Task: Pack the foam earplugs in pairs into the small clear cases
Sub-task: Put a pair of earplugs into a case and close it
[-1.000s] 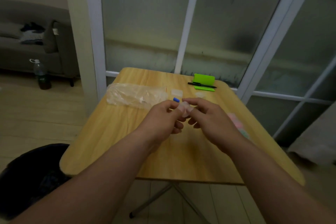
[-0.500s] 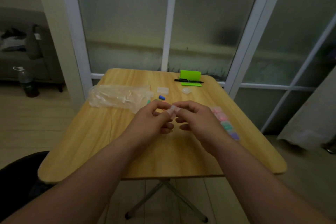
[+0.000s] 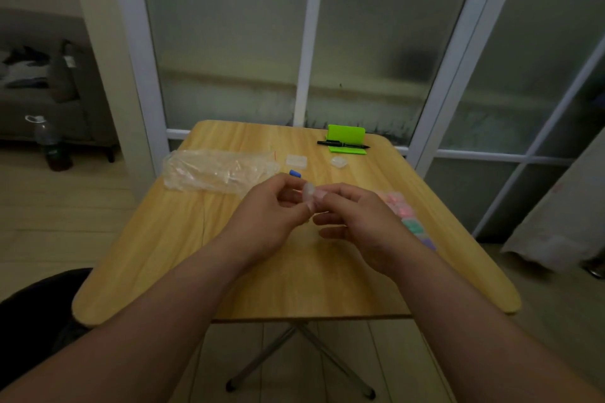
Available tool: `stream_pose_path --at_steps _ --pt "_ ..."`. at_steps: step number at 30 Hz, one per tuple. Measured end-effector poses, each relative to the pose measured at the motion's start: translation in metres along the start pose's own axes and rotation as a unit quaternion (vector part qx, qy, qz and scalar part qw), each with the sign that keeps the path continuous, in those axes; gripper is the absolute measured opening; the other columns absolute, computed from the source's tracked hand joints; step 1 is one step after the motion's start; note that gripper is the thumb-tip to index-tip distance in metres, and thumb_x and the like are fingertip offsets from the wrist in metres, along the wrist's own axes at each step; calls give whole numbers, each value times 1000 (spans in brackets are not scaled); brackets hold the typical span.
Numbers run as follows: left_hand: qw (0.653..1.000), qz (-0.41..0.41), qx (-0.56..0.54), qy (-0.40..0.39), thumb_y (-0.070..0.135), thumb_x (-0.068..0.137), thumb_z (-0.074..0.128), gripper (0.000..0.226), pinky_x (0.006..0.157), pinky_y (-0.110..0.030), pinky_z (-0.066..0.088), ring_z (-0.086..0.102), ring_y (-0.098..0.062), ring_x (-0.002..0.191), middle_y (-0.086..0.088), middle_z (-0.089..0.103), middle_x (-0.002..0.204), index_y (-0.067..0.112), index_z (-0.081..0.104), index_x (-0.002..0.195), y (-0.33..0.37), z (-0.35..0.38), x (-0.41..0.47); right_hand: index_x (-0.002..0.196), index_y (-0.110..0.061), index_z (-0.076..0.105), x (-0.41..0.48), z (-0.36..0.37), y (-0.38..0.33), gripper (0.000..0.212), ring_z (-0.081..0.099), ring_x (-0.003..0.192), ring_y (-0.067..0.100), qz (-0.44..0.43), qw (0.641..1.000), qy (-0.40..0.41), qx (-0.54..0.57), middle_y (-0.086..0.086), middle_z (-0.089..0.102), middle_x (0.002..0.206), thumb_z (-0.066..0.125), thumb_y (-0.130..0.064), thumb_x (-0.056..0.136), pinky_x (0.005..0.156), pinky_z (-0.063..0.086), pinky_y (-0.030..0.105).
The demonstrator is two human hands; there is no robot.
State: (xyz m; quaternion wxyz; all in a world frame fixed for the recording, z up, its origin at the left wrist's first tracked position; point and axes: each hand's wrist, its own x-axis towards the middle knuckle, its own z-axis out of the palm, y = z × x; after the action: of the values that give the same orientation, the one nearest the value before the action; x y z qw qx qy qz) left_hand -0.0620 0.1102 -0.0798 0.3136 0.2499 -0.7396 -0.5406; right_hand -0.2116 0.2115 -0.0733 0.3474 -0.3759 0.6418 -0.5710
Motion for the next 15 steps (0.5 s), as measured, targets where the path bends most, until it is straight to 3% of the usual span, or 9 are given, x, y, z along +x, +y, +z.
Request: stream_pose_path --at_steps 4,10,15 --pt "1000 1 1 -17 22 97 74 31 84 -42 64 77 -20 86 -8 78 94 30 64 125 2 -2 -3 119 -27 75 -1 -1 -1 19 77 95 22 -40 998 -12 -36 9 80 103 70 -25 101 82 62 37" --pt "994 -29 -105 -23 27 102 67 22 81 -29 64 78 -20 93 -17 77 104 20 67 123 3 -3 -4 121 -31 71 -5 -1 1 21 77 95 13 -89 991 0 -103 1 78 105 69 -20 102 78 63 33" --pt "1000 19 -19 -2 32 101 69 35 87 -26 62 73 -4 99 3 74 115 22 61 133 -1 3 -4 116 -20 76 1 3 -1 22 76 104 21 -10 1000 5 7 3 80 108 64 -34 104 82 59 37"
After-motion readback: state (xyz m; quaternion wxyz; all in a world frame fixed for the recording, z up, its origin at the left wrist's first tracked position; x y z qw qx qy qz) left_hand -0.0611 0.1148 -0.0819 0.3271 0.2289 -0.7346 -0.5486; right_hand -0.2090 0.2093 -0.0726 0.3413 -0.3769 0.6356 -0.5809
